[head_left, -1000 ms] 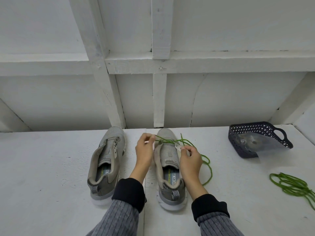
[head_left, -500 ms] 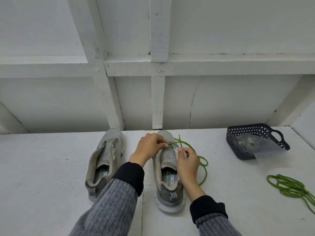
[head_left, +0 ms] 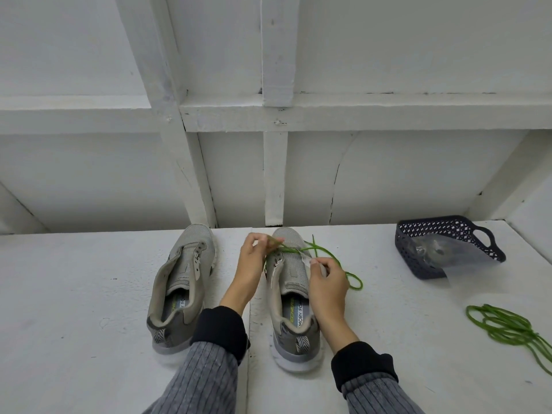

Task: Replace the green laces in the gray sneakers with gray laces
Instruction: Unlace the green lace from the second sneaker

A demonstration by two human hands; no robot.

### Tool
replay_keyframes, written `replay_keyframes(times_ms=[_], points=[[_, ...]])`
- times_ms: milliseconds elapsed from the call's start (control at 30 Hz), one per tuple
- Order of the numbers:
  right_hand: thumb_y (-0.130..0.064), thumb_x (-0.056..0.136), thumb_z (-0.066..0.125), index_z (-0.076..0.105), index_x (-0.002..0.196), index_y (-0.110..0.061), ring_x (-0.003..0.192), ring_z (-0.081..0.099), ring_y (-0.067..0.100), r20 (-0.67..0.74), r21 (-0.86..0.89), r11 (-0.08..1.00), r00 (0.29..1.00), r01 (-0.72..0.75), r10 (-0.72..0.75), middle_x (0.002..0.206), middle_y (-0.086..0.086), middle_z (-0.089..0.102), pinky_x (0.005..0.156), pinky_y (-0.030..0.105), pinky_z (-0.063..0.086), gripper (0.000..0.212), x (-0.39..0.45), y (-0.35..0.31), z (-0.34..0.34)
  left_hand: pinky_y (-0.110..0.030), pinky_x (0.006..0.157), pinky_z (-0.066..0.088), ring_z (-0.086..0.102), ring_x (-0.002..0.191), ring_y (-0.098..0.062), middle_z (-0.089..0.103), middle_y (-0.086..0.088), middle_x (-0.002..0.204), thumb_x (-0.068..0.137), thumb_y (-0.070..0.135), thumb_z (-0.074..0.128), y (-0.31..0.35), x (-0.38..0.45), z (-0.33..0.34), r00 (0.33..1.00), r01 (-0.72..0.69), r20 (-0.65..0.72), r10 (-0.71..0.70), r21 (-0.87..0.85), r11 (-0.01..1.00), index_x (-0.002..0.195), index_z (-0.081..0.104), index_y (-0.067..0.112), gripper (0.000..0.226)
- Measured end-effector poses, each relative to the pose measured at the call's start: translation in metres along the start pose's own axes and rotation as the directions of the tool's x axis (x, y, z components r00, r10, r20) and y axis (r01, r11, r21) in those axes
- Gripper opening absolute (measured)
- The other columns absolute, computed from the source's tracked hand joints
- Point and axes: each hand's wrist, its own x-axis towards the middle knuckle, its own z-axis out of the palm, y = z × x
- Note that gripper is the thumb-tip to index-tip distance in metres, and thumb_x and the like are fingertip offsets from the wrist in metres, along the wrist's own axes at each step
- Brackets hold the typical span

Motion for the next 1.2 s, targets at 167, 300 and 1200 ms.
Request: replay_keyframes(times_ms=[167,300,1200], points=[[-0.009,0.093,0.057,0.064,0.087,-0.011,0.077,0.054,0.000,-0.013,0.017,1.000,1.000,0.001,0.000,0.080,-0.007,0.061,0.059,0.001,0.039,0.009,-0.001,-0.001,-0.001,-0.016,0.046,0.036,0.033,0.052,-0.007,0.040,0.003,0.066,0.106,0.016,0.039,0.015,0.003,-0.011,0.975,0.051,-0.206,-0.083,-0.154,0.987,0.084,0.046,0.016,0.023],[-0.007,0.093,0.058,0.064,0.086,-0.011,0.077,0.054,0.000,-0.009,0.034,0.999,1.000,0.013,-0.013,0.079,-0.008,0.061,0.059,0.000,0.038,0.010,-0.002,-0.002,-0.001,-0.021,0.065,0.038,0.047,0.067,-0.005,0.060,0.010,0.077,0.098,0.018,0.057,0.020,0.003,-0.025,0.993,-0.098,-0.014,0.116,0.436,0.894,0.083,0.065,0.021,0.017],[-0.007,0.092,0.058,0.065,0.085,-0.011,0.078,0.055,0.000,-0.005,0.058,0.998,1.000,0.018,-0.018,0.081,-0.006,0.062,0.060,0.000,0.039,0.011,-0.003,-0.004,-0.002,-0.007,0.065,0.039,0.055,0.074,-0.008,0.064,0.004,0.079,0.097,0.019,0.058,0.018,0.002,-0.026,0.992,-0.122,0.052,0.115,0.617,0.777,0.084,0.062,0.016,0.014]])
